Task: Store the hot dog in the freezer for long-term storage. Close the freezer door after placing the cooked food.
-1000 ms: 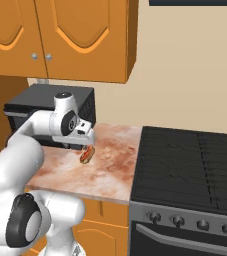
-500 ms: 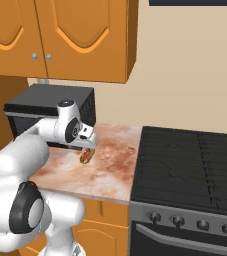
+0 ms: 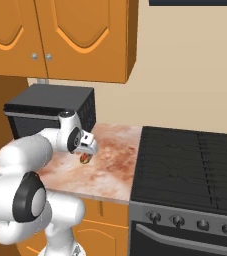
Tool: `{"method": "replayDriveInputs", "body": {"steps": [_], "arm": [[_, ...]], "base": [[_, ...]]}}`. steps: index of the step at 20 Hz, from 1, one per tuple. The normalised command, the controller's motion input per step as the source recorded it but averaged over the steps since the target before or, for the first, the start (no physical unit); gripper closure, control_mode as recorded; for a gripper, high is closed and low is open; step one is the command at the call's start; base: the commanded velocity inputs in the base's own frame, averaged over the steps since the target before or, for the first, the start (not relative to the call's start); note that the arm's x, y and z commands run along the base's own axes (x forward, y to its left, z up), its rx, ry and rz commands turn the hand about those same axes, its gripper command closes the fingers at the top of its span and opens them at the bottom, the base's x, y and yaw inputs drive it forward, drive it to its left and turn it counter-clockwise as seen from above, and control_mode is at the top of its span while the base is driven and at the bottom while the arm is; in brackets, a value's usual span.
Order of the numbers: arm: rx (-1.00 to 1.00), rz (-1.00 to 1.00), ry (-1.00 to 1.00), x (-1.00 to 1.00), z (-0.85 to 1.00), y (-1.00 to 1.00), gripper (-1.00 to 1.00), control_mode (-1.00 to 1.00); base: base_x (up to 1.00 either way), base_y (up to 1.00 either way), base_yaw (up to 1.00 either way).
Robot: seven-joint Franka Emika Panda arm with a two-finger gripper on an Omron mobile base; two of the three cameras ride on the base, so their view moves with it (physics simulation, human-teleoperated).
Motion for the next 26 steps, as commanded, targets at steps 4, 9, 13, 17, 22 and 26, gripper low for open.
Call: {"method": "replayDriveInputs", "body": {"steps": [4, 9, 13, 17, 22, 26], "arm": [[0.00, 0.00, 0.00, 0.21, -0.23, 0.00, -1.00, -1.00], [0.00, 0.00, 0.00, 0.24, -0.16, 0.00, -1.00, -1.00], [0.00, 0.00, 0.01, 0.26, -0.16, 0.00, -1.00, -1.00], [0.00, 0.00, 0.00, 0.24, -0.21, 0.00, -1.00, -1.00], [0.00, 0.00, 0.00, 0.13, -0.27, 0.00, -1.00, -1.00], [0.00, 0.00, 0.00, 0.08, -0.35, 0.00, -1.00, -1.00]], "base": [[0.00, 0.00, 0.00], [0.00, 0.00, 0.00], [0.00, 0.00, 0.00], [0.00, 0.00, 0.00], [0.00, 0.00, 0.00], [0.00, 0.00, 0.00]]}}
